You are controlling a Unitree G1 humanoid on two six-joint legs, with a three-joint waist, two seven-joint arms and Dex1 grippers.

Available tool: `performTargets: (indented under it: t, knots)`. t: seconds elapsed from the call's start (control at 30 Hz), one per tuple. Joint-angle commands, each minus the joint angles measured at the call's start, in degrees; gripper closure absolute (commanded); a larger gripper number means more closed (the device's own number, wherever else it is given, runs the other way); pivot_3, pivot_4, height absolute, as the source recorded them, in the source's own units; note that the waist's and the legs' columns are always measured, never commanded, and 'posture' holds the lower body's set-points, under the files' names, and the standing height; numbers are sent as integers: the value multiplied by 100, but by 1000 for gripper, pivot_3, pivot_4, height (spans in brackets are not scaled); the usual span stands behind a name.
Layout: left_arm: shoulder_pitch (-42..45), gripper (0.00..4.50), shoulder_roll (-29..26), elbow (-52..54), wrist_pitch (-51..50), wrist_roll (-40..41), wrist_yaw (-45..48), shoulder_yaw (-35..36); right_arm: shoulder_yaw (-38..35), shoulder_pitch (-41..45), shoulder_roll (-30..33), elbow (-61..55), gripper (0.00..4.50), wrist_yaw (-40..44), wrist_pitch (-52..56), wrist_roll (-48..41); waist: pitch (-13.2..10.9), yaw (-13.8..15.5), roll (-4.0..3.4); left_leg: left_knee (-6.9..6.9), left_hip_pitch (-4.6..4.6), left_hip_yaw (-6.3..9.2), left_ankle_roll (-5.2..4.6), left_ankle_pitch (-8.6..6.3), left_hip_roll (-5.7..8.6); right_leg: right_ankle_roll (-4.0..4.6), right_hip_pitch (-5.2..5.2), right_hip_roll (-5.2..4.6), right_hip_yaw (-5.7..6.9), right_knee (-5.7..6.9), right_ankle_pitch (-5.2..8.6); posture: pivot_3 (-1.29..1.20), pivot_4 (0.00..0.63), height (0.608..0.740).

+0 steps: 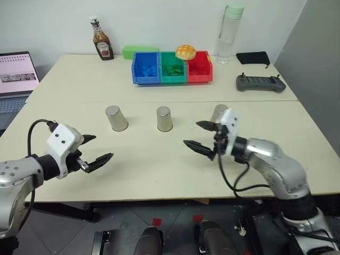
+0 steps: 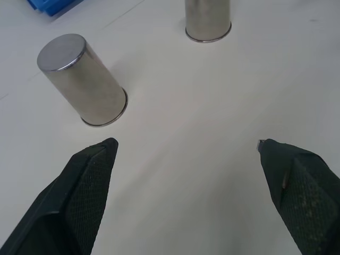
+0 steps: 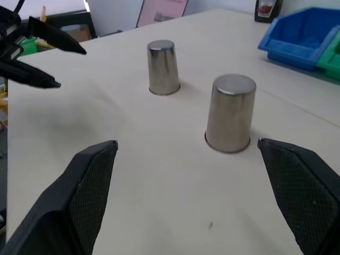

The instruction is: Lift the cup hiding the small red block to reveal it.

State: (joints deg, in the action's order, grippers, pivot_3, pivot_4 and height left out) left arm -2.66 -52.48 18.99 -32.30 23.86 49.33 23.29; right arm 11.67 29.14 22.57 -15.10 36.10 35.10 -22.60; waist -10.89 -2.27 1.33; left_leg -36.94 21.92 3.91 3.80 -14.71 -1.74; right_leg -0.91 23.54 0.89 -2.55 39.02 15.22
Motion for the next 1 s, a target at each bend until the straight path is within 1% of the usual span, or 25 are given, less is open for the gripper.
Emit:
performTargets:
  t: [0.03, 0.27, 0.4, 0.7, 0.8, 1.0]
  knots:
    - [148, 23, -27, 218, -99, 137, -29, 21, 129, 647, -539, 803, 0, -427, -188, 429, 0, -6, 0, 0, 0, -1, 0, 0, 0, 0, 0, 0, 0, 0, 0, 0, 150, 740]
    - [249, 23, -14, 298, -192, 211, -65, -55, 10, 1492, -1411, 2530, 0, -805, -690, 867, 0, -5, 0, 2, 6, 2, 0, 0, 1, 9, 5, -1, 1, 0, -5, 0, 150, 740]
    - [272, 23, -20, 301, -199, 227, -66, -49, -126, 1913, -1745, 3415, 0, -946, -1035, 999, 0, -17, 0, 4, 7, 1, 0, 0, 2, 9, 7, -1, 0, 0, -5, 0, 150, 740]
    - [356, 23, -54, 317, -225, 274, -40, -98, -302, 2695, -2260, 5058, 0, -924, -1676, 1201, -1, -53, -1, 5, 8, 0, 0, 0, 1, 16, 11, -1, 0, 3, -9, 0, 150, 740]
    - [365, 23, -76, 317, -237, 309, 15, -113, -359, 3034, -2401, 5831, 0, -1001, -2014, 1332, -1, -80, -2, 6, 9, 0, 0, 0, 1, 23, 12, -1, 0, 3, -13, 0, 150, 740]
    - [315, 23, -106, 448, -443, 639, 236, -78, -456, 3422, -2587, 6760, 0, -902, -2489, 1480, -1, -88, -2, 7, 9, 0, 0, 0, 1, 29, 13, -1, 0, 3, -16, 0, 150, 740]
